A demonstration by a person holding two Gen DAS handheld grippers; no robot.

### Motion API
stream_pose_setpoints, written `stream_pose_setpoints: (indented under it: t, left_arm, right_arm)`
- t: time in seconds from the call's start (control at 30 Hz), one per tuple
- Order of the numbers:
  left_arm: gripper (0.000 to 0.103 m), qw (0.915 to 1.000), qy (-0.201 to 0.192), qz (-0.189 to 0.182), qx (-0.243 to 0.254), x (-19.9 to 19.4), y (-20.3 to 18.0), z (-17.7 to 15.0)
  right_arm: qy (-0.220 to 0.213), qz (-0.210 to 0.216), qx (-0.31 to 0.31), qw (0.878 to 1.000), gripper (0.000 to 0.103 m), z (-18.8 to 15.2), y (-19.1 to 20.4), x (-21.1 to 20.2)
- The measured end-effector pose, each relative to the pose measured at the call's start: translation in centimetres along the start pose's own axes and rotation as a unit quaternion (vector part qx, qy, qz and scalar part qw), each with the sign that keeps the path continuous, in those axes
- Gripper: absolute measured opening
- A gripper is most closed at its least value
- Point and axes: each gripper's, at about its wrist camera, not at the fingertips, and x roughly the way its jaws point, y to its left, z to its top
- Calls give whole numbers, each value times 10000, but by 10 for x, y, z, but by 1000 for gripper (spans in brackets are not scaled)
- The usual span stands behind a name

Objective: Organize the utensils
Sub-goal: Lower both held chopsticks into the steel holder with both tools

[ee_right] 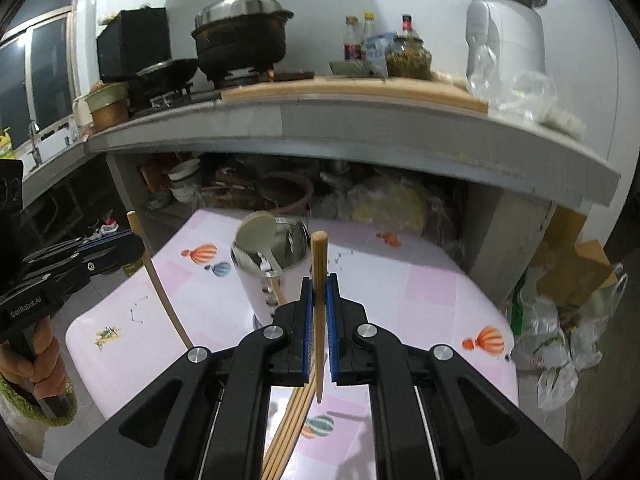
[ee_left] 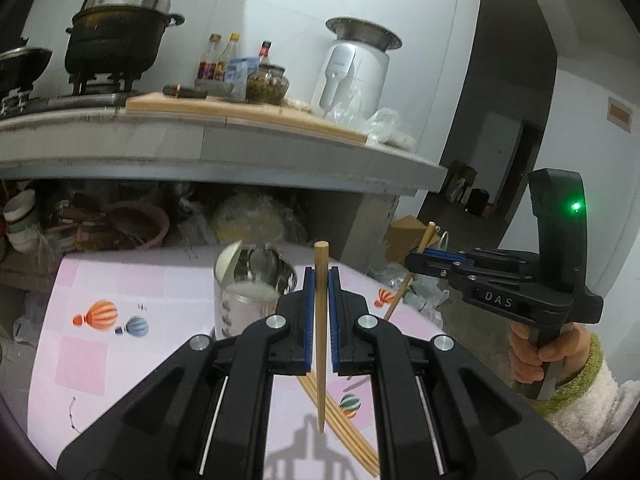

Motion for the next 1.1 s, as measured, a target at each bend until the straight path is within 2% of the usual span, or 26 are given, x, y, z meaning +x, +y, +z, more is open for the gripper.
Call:
stream_pose_setpoints:
  t: [0.3,0.6,0.83,1.1]
  left_arm:
    - [6,9980,-571,-57,258,-19,-12,69]
    - [5,9944,-951,172,425,-6,-8,123]
    - [5,9929,-1003,420,477,21,7,137]
    - [5,9932,-895,610,433,56,31,132]
  right_arm:
    - [-620,111,-308,9975,7,62,6,-28]
    - [-857,217,-356,9954,7,113,8,-21]
    - [-706,327,-301,9965,7,126,8,12]
    - [-545,486,-221,9971,7,129,10,49]
